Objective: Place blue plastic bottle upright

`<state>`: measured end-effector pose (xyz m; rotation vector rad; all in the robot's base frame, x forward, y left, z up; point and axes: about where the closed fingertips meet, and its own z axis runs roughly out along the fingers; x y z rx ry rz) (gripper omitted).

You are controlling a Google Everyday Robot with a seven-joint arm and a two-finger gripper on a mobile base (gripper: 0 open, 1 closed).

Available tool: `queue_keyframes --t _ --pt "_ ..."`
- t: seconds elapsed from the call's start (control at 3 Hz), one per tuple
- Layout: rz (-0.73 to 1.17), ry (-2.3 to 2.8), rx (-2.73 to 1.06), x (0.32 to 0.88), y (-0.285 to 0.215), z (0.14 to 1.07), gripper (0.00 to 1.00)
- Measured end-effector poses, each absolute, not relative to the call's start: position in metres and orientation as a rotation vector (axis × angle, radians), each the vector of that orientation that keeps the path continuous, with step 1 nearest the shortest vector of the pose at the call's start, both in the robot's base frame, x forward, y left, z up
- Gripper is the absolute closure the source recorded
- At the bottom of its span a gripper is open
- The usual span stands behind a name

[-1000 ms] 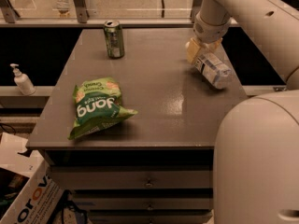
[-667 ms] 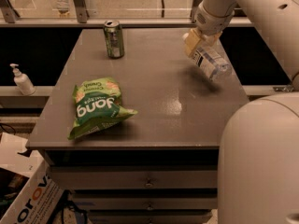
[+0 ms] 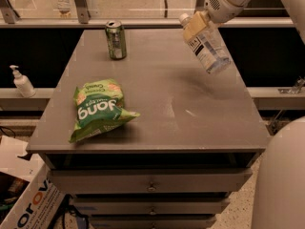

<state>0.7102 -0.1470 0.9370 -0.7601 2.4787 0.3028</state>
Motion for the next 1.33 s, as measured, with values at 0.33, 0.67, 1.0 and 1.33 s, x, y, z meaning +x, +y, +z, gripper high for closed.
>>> queue_keyframes --t 0.33,0.67,1.0,1.33 --pt "0.482 2.285 -0.808 0.706 -0.134 0.953 1.00" --pt "0.644 2.061 -0.859 0.703 -0.122 0.968 1.00" --pt "0.765 1.826 -0.900 0.698 -0.112 0.983 1.00" --pt "0.845 1.593 -0.929 0.690 -0.105 1.001 1.00"
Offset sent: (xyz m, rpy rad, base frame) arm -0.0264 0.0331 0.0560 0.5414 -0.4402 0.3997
